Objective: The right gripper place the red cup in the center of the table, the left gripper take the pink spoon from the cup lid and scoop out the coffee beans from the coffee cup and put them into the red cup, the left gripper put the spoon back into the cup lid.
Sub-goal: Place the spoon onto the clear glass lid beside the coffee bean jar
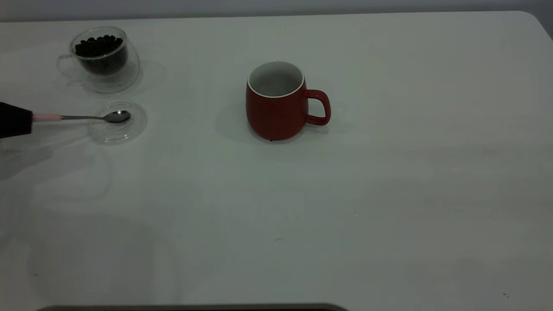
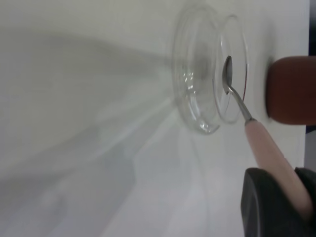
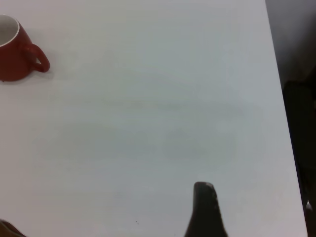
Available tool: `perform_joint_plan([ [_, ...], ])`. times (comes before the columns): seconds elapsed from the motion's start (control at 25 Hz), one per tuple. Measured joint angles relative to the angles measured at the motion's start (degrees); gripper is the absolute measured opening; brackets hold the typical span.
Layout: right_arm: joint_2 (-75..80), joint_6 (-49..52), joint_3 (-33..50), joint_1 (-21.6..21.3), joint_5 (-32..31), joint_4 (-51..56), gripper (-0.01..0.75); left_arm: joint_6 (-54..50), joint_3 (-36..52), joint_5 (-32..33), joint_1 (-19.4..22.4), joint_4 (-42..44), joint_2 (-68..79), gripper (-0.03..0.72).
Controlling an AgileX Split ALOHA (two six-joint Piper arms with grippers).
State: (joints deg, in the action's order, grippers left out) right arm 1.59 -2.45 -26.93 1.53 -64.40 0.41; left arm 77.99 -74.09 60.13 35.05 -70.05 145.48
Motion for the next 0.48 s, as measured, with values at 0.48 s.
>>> perform_joint_plan([
  [0.48,0.0,0.0,0.0,0.0,0.0,0.0,0.59,1.24,0.0,-2.37,-3.67,-4.44,1.71,0.127],
])
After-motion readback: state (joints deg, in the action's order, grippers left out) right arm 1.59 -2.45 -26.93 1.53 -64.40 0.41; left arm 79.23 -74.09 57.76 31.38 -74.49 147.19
